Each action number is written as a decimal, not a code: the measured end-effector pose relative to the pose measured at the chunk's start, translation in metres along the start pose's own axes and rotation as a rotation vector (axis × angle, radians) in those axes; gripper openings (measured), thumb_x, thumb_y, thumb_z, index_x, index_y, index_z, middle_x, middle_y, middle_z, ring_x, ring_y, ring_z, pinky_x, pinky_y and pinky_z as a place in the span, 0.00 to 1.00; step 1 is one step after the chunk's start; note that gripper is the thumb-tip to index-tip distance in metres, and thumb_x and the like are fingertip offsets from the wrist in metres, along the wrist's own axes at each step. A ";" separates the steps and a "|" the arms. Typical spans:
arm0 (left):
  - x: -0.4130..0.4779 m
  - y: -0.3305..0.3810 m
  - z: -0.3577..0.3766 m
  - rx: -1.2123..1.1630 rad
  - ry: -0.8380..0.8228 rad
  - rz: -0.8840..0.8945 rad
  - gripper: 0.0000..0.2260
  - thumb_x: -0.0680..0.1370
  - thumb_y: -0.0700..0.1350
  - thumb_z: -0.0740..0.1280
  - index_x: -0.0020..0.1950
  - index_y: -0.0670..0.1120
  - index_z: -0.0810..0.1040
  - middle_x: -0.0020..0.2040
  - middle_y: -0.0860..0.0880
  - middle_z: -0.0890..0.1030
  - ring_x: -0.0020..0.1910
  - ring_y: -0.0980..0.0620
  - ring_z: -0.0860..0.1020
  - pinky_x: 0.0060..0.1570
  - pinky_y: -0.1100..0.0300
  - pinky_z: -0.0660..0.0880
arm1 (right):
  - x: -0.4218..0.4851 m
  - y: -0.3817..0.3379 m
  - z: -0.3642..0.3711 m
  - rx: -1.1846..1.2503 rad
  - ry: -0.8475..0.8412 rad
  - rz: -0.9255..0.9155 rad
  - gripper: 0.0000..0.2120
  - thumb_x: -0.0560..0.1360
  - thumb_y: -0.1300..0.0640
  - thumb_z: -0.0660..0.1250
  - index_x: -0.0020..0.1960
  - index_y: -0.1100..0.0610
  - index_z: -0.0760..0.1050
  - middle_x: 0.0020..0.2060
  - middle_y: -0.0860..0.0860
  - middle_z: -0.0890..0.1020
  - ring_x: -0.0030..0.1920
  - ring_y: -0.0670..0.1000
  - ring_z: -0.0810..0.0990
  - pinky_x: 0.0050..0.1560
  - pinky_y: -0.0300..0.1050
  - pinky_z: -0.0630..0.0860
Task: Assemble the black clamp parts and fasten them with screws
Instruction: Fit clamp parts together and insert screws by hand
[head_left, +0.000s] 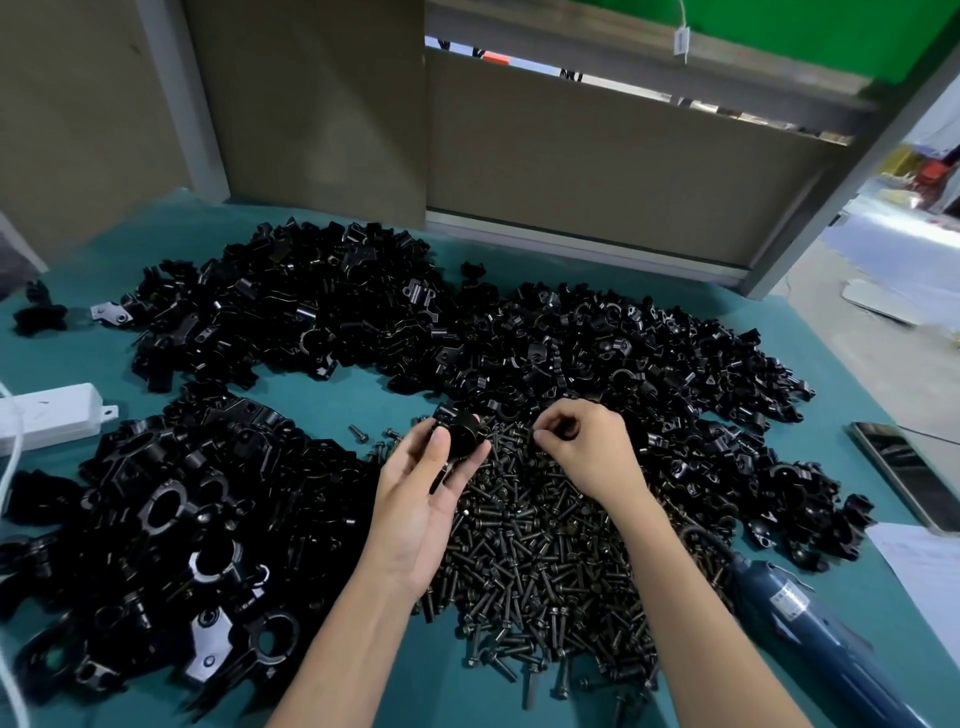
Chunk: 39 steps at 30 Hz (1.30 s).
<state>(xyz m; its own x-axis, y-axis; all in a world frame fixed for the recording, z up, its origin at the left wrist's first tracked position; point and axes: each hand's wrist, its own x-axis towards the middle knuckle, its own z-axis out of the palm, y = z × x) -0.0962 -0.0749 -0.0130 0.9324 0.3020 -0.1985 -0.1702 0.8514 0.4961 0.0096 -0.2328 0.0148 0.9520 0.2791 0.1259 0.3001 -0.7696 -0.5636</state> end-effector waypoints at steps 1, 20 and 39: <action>0.000 0.000 0.000 0.003 -0.004 0.000 0.18 0.75 0.42 0.69 0.62 0.35 0.75 0.56 0.41 0.84 0.58 0.44 0.83 0.53 0.55 0.81 | 0.000 0.002 -0.001 0.037 0.016 0.007 0.06 0.74 0.60 0.73 0.41 0.51 0.81 0.38 0.45 0.82 0.41 0.46 0.78 0.42 0.36 0.74; -0.002 -0.001 -0.001 0.042 -0.016 -0.031 0.22 0.75 0.44 0.69 0.65 0.33 0.74 0.61 0.38 0.81 0.58 0.41 0.83 0.52 0.58 0.81 | 0.006 -0.008 0.004 -0.167 -0.107 -0.062 0.03 0.76 0.60 0.72 0.49 0.56 0.82 0.49 0.50 0.79 0.48 0.48 0.74 0.53 0.48 0.76; -0.004 0.001 0.004 0.041 -0.030 -0.011 0.22 0.77 0.42 0.67 0.67 0.32 0.72 0.66 0.35 0.78 0.63 0.43 0.80 0.56 0.56 0.80 | -0.029 -0.043 0.001 0.609 0.035 -0.116 0.06 0.76 0.65 0.71 0.50 0.59 0.85 0.39 0.53 0.86 0.36 0.47 0.83 0.41 0.40 0.81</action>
<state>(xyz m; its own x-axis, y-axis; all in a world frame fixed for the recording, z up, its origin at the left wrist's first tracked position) -0.0991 -0.0772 -0.0078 0.9433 0.2795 -0.1791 -0.1472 0.8359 0.5288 -0.0309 -0.2072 0.0340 0.9199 0.3139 0.2351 0.3231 -0.2665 -0.9081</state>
